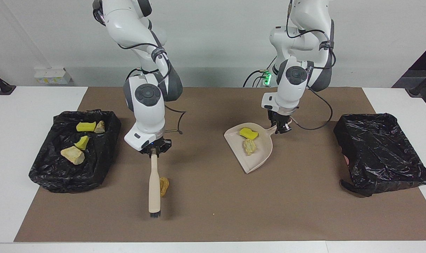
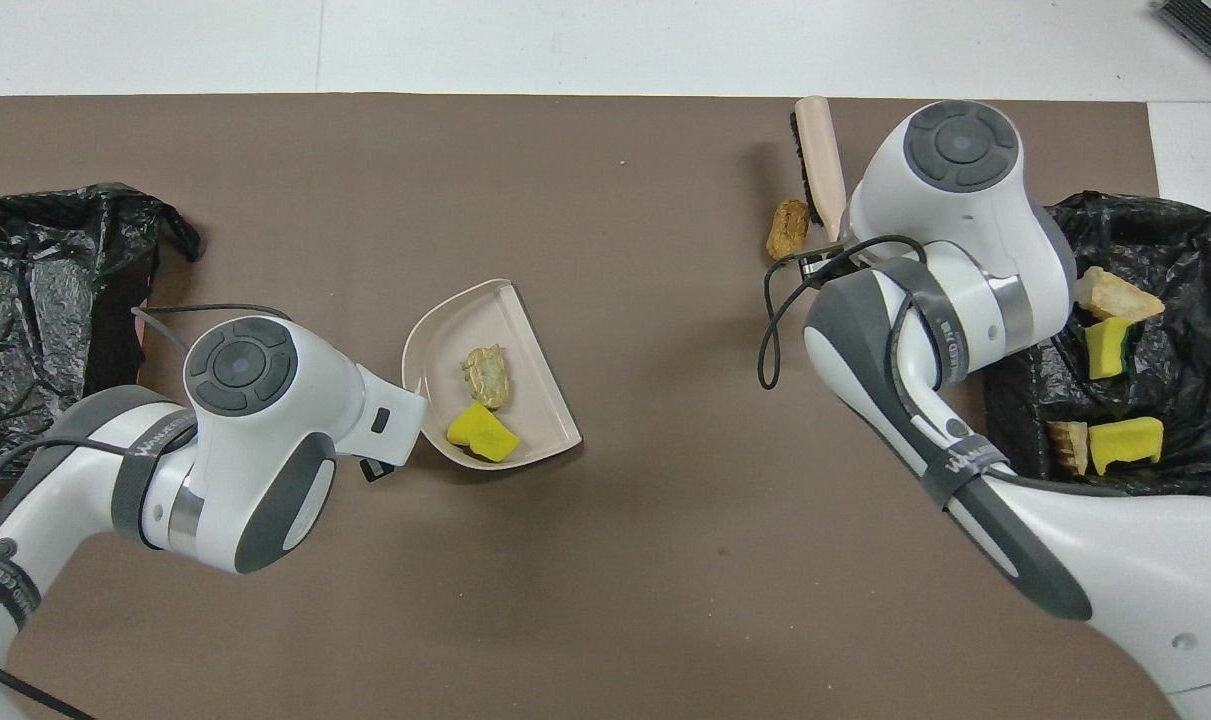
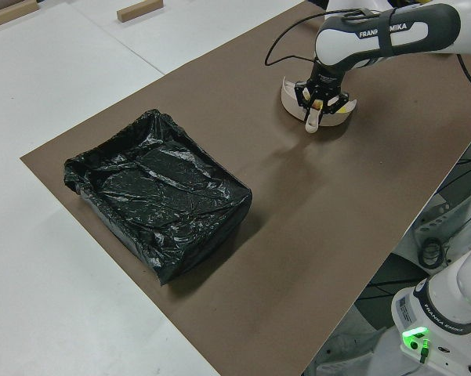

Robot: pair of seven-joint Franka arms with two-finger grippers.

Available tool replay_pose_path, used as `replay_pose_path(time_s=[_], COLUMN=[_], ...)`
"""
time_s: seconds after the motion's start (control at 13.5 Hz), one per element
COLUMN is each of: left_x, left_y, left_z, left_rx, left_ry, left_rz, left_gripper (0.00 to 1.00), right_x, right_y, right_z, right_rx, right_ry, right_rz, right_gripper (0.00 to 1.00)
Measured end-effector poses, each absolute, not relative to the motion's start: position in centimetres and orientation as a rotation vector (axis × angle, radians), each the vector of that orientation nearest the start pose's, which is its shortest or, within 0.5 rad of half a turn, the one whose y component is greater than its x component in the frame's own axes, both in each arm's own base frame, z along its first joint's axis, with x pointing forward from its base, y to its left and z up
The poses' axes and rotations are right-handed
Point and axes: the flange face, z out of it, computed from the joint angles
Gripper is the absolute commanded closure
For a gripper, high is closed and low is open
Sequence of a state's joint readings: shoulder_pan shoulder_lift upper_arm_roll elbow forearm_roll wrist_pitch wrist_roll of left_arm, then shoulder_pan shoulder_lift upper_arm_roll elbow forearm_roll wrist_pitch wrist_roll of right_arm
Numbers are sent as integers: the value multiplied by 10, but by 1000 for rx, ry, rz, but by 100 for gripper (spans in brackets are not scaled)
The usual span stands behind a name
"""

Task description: Sweep and dump trash in bin

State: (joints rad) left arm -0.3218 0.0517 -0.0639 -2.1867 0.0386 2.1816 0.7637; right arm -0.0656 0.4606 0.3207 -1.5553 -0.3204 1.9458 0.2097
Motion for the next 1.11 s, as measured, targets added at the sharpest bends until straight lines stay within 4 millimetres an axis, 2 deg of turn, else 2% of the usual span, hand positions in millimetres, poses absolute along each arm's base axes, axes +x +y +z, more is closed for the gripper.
replay_pose_path(time_s=[0.07,0.22,0.37,0.59,0.74,1.03,1.11], left_x=[495,495,495,494,494,494,494], left_y=[-199,-199,-199,-199,-199,-199,-199], left_z=[360,360,360,359,359,359,359], left_rx=[-2602,-2603,-2603,-2604,-2606,-2617,-2618], left_ry=[1728,1727,1726,1725,1721,1705,1704], left_rz=[95,94,94,96,96,96,97], left_gripper=[100,100,100,100,100,100,100], right_x=[669,666,655,640,627,583,572], right_y=[107,97,115,166,208,306,325], right_z=[381,359,342,341,341,348,350], right_rx=[-3291,-3289,-3278,-3212,-3164,-3069,-3044], right_ry=[-239,-248,-302,-386,-452,-635,-641], right_rz=[39,118,185,204,219,233,244], right_gripper=[100,100,100,100,100,100,100])
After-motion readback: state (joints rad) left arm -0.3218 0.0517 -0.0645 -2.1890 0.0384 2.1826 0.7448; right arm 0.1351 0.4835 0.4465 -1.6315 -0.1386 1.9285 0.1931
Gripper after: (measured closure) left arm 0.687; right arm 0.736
